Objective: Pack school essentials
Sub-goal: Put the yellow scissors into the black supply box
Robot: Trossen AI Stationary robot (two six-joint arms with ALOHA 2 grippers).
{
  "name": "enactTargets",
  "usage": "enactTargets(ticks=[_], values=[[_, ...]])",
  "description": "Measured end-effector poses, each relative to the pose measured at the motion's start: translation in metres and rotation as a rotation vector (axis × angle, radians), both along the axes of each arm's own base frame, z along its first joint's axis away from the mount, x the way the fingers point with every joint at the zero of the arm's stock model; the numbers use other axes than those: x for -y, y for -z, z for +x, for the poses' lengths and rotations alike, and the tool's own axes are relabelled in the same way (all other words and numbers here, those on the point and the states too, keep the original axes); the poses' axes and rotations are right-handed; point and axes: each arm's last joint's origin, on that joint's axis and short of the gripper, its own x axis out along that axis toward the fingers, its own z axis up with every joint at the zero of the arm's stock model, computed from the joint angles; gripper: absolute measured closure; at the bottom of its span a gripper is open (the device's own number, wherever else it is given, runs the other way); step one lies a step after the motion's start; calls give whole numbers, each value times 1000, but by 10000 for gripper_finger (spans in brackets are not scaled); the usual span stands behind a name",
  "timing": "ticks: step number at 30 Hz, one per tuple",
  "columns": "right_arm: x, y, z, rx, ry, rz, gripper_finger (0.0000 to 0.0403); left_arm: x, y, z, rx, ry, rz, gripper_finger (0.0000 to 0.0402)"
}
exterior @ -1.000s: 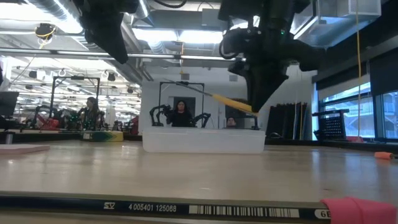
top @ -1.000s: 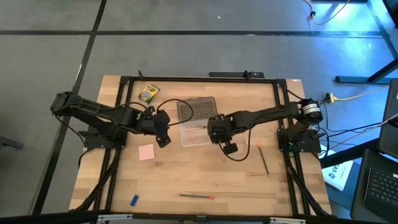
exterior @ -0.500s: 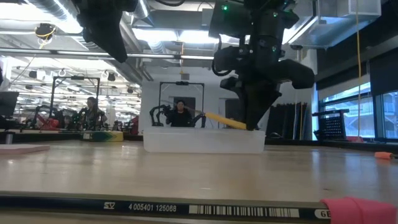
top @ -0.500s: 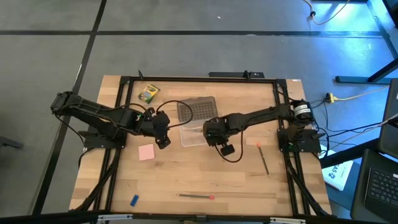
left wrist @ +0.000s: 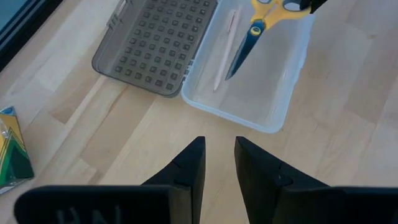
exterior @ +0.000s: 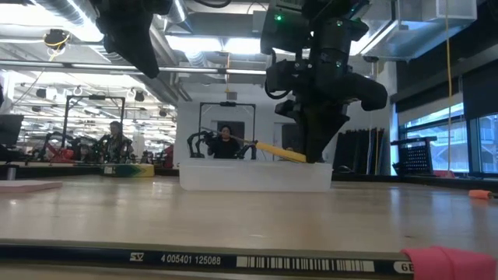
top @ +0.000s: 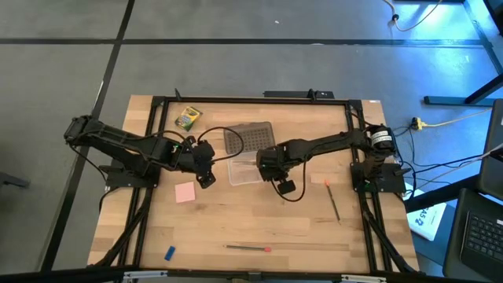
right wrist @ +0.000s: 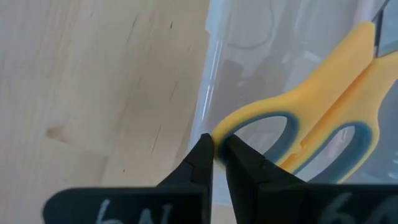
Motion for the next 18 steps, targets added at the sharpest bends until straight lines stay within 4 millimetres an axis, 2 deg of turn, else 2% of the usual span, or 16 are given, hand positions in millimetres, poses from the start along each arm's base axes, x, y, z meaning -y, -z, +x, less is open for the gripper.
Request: enactTargets(ticks=[8,13,18], values=[[1,0,0,-5,1,0,371,0,0,0,0,0,0,321],[2,-14,7,22,2,5,371,0,0,0,0,0,0,321],[12,-23,8,5,25,59,371,0,0,0,0,0,0,321]])
